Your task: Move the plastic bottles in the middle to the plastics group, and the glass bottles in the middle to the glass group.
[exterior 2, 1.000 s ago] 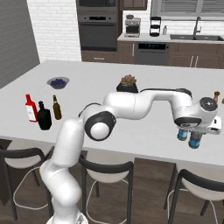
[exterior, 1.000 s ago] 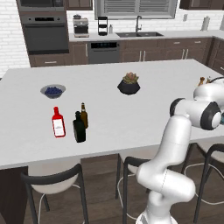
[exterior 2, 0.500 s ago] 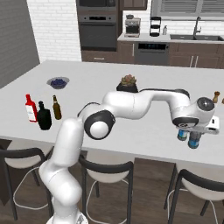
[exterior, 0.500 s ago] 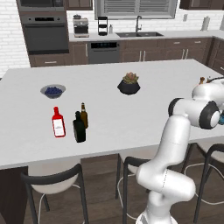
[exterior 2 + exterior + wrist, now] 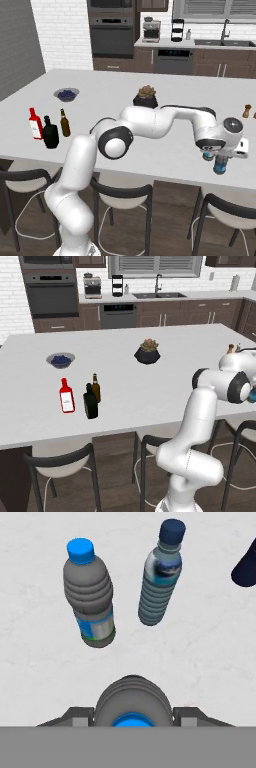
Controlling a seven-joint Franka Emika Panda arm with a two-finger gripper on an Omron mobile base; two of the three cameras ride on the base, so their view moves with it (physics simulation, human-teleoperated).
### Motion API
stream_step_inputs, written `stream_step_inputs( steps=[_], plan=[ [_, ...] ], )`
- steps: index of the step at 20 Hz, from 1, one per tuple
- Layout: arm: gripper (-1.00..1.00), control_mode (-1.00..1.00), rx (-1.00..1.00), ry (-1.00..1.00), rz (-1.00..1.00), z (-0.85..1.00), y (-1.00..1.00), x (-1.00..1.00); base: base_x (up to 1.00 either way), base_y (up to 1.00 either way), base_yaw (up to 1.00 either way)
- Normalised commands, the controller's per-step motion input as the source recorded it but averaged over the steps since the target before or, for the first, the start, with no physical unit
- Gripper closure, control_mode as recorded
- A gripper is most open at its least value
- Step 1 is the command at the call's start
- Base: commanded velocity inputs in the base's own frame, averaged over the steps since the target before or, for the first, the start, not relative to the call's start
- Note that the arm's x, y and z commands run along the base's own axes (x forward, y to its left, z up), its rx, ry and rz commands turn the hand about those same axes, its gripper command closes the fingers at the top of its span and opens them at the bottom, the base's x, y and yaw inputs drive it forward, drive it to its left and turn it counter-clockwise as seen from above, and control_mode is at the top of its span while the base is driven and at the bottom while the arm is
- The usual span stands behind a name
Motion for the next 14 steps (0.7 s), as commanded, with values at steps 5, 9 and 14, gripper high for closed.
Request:
stream_step_inputs(
  steps=[5,9,14],
  plan=[
    [1.0,-1.0,0.0,0.0,0.0,-0.06,0.0,0.05,0.0,0.0,0.0],
    [1.0,-1.0,0.0,0.0,0.0,0.0,0.0,0.2,0.0,0.0,0.0],
    [1.0,-1.0,0.0,0.0,0.0,0.0,-0.02,0.18,0.0,0.0,0.0]
  ],
)
